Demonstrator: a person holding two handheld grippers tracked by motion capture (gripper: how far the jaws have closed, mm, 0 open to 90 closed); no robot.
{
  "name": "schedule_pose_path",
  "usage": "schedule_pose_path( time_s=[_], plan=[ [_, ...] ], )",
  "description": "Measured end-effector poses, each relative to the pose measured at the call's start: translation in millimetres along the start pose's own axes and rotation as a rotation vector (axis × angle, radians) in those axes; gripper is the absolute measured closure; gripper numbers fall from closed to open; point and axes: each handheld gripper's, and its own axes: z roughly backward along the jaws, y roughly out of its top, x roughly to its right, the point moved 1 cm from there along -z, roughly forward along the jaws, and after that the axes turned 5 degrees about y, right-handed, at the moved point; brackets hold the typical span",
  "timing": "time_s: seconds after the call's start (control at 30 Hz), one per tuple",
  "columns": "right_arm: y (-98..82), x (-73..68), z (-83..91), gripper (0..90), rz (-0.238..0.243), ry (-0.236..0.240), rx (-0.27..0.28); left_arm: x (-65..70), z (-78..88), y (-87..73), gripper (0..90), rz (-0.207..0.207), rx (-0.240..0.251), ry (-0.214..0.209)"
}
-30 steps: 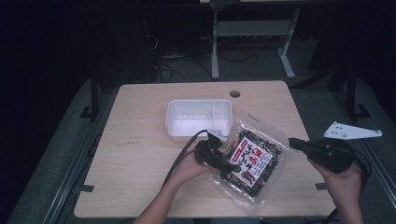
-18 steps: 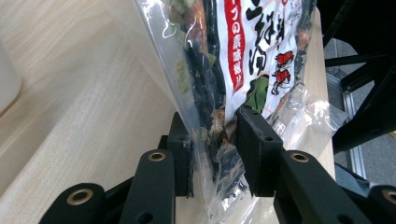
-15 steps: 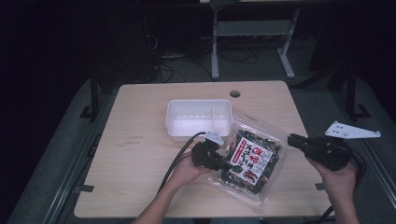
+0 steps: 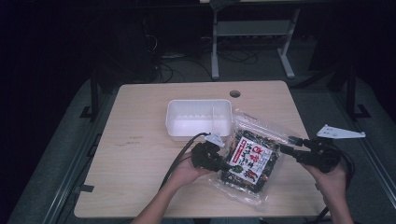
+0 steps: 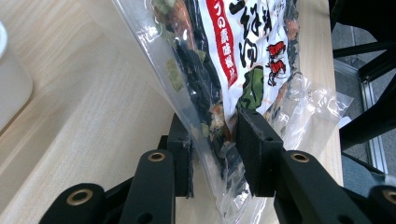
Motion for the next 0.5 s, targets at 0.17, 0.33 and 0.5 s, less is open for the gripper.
schedule_pose_path(
  time_s=[0.17, 0.33, 0.5],
  plan=[
    [-7.2, 1.0, -17.9, 42.1, -0.028, 0.061, -0.063, 1.1, 0.9, 0.4, 67.3, -0.005, 0.0, 0.003],
    [-8.2, -0.3, -25.7, 44.8, -0.028, 0.099, -0.088, 1.3, 1.2, 0.5, 67.4, -0.006, 0.0, 0.004],
    [-8.6, -0.7, -28.7, 47.2, -0.037, 0.12, -0.095, 1.0, 1.2, 0.7, 67.4, -0.009, 0.0, 0.004]
  ],
)
